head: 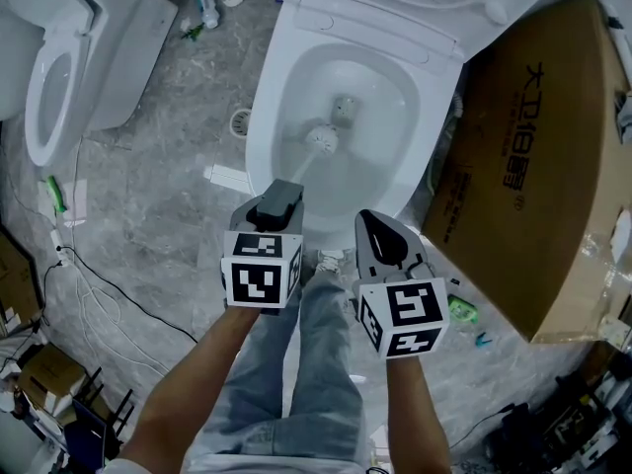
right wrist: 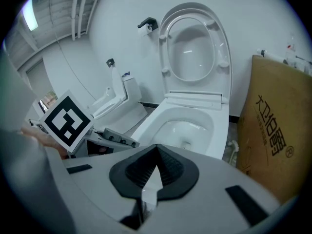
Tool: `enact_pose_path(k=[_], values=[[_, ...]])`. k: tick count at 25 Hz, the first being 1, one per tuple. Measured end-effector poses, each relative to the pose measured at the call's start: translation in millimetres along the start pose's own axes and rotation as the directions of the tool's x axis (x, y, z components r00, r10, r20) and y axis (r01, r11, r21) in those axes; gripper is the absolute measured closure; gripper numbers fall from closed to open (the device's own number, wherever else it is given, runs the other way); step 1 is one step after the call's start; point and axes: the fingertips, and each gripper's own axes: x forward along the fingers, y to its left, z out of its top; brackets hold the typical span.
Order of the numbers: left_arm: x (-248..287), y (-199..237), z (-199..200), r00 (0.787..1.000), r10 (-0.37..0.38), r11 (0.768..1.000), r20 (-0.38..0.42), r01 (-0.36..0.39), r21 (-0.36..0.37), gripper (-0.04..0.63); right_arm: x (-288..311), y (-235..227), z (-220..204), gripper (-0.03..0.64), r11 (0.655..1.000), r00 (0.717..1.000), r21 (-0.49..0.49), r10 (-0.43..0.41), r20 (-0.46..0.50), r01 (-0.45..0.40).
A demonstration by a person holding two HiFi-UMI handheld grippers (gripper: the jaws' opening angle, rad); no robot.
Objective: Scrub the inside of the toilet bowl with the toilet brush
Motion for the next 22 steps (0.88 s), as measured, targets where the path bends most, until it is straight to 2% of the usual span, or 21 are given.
enact_pose_path(k=[9, 22], values=[[10, -21, -10, 0.999, -0.023, 1.000, -0.030, 0.024, 0.008, 0.439, -6, -9, -8, 0.618, 1.000, 1.000, 0.014, -0.006, -0.001, 0.006], [28, -46, 13, 0.998, -0.062, 0.998, -0.007, 0.063, 0.024, 0.439, 1, -26, -11, 0.618, 1.000, 1.000, 0.027, -0.006, -0.014, 0.007]])
